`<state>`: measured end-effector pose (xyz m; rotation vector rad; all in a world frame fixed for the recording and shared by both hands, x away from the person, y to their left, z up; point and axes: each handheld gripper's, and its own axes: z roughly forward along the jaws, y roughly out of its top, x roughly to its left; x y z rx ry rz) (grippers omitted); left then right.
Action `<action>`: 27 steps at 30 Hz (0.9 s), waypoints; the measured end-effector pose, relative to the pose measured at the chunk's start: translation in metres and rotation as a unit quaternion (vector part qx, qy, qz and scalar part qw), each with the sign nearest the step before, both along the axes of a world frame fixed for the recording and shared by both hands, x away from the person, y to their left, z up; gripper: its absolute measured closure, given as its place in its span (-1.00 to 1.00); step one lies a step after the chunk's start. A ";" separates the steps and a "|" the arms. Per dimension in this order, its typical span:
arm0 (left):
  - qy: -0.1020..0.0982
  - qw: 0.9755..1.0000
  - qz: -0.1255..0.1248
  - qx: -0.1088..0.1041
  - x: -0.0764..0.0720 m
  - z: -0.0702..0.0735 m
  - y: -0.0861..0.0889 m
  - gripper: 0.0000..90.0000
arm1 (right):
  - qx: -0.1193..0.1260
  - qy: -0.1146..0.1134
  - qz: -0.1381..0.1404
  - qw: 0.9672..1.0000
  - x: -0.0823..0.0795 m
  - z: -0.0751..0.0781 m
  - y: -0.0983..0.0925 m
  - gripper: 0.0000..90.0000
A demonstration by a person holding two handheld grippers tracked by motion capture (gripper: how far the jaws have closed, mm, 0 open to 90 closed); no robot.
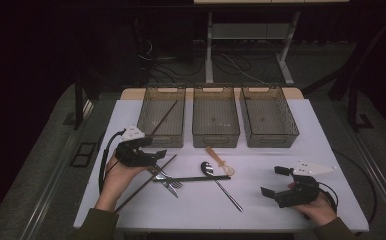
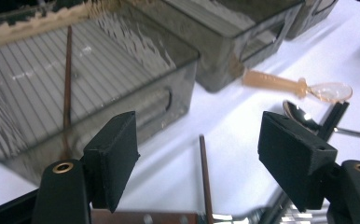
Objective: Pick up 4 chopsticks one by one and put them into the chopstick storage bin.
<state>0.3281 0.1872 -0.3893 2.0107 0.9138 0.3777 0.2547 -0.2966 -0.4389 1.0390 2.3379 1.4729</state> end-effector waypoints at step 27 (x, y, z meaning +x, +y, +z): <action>0.062 0.996 -0.003 0.058 -0.044 -0.039 0.029 0.51 | -0.011 0.001 -0.005 1.000 0.001 -0.001 0.002 -0.95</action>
